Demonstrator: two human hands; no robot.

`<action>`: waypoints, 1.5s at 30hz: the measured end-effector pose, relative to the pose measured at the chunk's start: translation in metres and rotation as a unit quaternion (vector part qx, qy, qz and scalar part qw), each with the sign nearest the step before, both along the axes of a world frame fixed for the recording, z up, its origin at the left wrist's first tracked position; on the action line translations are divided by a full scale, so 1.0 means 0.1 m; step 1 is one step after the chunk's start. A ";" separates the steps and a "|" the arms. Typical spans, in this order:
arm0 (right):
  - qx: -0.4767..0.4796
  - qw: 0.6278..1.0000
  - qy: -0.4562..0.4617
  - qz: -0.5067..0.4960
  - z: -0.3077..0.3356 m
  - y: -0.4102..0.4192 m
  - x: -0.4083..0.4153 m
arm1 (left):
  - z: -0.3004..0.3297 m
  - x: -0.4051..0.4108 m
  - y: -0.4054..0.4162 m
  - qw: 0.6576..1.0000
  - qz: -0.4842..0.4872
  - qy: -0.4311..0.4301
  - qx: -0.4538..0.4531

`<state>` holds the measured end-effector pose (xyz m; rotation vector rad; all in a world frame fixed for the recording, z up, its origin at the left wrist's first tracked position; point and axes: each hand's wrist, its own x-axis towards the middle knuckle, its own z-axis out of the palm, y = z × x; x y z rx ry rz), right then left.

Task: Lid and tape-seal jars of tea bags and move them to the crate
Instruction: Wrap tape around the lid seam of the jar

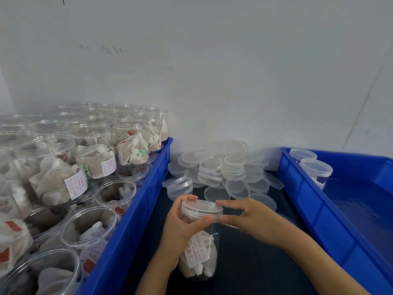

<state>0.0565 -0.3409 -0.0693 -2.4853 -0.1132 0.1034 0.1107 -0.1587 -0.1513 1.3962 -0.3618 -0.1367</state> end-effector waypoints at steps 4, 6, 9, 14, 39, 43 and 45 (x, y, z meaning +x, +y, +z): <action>-0.009 1.000 0.002 0.005 0.05 -0.07 0.01 | -0.04 0.01 -0.02 0.999 -0.027 0.035 -0.030; 0.009 1.000 0.000 0.018 0.06 -0.09 0.03 | -0.06 0.01 -0.03 0.997 -0.038 0.046 -0.052; 0.062 0.998 0.005 0.031 0.01 -0.11 0.05 | -0.08 0.00 -0.04 0.995 -0.048 0.037 -0.075; 0.113 0.991 0.025 0.060 -0.04 -0.16 0.05 | -0.08 -0.01 -0.02 0.993 -0.078 0.014 -0.087; 0.069 0.990 -0.059 -0.108 -0.22 0.09 -0.04 | 0.03 -0.17 -0.20 0.992 0.090 -0.064 0.063; 0.037 0.993 -0.062 -0.090 -0.21 0.11 -0.06 | 0.05 -0.16 -0.23 0.988 0.125 -0.066 0.069; 0.029 0.996 -0.050 -0.070 -0.19 0.10 -0.07 | 0.06 -0.13 -0.22 0.987 0.132 -0.064 0.066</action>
